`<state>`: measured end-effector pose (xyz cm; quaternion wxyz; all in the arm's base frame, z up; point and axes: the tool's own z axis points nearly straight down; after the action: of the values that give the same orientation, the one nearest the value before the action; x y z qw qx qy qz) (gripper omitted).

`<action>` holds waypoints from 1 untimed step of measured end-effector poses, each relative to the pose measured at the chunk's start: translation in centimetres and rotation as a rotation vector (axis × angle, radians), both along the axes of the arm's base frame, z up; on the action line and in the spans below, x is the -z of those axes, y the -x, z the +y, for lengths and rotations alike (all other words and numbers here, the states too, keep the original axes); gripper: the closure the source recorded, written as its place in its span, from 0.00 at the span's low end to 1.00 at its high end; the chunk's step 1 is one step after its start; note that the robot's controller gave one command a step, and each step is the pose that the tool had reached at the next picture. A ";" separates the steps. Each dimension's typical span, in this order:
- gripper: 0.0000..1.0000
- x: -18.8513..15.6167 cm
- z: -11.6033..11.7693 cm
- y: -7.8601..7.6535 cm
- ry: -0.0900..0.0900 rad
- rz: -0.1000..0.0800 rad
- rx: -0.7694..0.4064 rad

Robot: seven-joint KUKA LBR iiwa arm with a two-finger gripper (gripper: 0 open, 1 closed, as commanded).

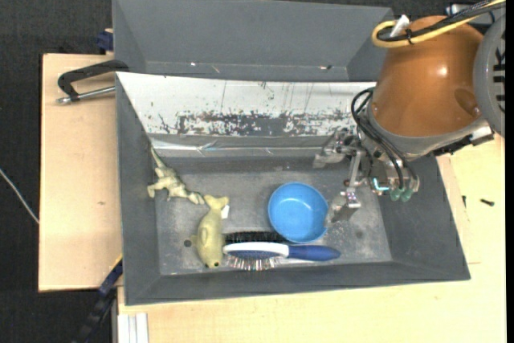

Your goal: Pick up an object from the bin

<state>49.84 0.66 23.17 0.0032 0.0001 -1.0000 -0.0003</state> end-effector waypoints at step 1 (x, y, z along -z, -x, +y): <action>0.00 12.1 1.9 0.8 -0.001 0.000 -0.084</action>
Offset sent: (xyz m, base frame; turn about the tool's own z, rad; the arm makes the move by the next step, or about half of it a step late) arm -0.0065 0.0179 -0.1173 -0.0834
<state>49.04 2.56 11.06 0.0034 0.0421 -0.9991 -0.0006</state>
